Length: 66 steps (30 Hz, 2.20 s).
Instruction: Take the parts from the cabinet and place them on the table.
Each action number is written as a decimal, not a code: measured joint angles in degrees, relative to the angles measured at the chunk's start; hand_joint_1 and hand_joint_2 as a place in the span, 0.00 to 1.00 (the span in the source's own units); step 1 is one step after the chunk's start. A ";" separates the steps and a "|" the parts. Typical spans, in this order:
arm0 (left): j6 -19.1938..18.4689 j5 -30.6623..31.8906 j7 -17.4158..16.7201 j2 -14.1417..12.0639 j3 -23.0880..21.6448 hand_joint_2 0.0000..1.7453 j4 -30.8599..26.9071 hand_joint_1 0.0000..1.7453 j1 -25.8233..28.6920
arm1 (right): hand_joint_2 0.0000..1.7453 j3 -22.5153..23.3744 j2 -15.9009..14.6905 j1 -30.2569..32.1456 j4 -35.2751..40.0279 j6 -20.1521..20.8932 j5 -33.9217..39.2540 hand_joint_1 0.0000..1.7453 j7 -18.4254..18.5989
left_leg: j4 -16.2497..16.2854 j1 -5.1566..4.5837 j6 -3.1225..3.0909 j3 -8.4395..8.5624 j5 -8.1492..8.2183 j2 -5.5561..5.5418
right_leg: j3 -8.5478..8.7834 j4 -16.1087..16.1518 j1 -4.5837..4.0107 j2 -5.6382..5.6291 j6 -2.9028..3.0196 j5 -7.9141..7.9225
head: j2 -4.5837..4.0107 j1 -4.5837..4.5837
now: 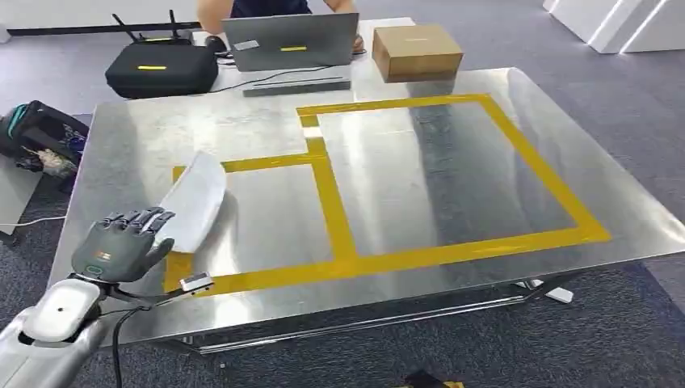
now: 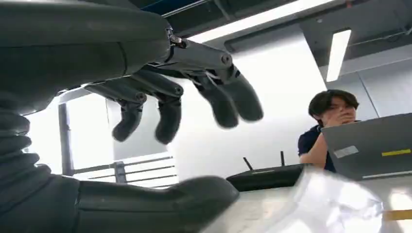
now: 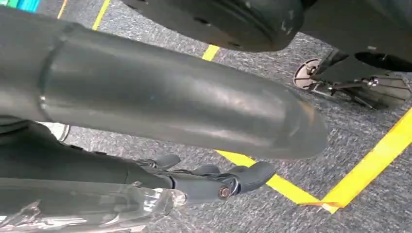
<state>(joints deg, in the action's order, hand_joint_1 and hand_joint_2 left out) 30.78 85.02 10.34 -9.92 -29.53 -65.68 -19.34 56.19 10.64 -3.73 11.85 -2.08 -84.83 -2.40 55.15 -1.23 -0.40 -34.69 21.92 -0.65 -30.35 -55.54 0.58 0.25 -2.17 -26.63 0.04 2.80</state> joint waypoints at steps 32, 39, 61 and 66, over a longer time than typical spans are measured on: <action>-1.27 -0.20 -0.31 -0.13 3.93 0.00 -0.66 0.00 0.80 | 0.00 0.00 0.55 0.09 -0.17 0.11 -0.50 0.00 -0.28 | -1.07 1.87 1.76 0.09 -1.11 -0.43 | -1.97 -2.08 1.76 -0.75 -3.14 0.99 | 0.00 0.44; -1.44 -0.20 -0.13 -0.28 4.17 0.00 -0.66 0.00 1.64 | 0.00 0.09 0.46 0.41 -0.17 0.07 -0.55 0.00 -0.28 | 17.38 1.66 1.93 -7.63 9.91 0.08 | -3.94 -2.98 0.98 -0.64 -1.74 1.51 | -0.02 0.02; -1.31 -0.26 0.09 -0.39 5.86 0.00 -0.61 0.00 1.95 | 0.00 0.24 0.28 -0.52 -0.11 0.09 -0.59 0.00 0.24 | 0.18 -0.81 -1.28 -3.05 -3.17 0.05 | 4.09 -0.25 -0.81 -0.94 -1.03 -3.76 | 0.00 0.26; -1.14 -0.26 0.09 -0.72 5.90 0.00 -0.46 0.00 2.58 | 0.00 0.26 0.22 -0.41 -0.15 0.20 -0.59 0.00 0.50 | 0.60 -0.60 0.28 -4.52 -2.79 -0.31 | 1.22 -0.57 -0.61 -0.44 1.58 -0.79 | 0.00 0.20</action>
<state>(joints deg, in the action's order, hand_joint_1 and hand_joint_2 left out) 29.64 84.76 10.43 -10.64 -23.63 -66.14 -16.76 56.46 10.86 -4.15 11.69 -1.88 -85.42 -1.90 55.75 -1.84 -0.12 -39.21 19.13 -0.95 -29.13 -56.11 -0.03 -0.19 -0.59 -27.42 0.04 2.99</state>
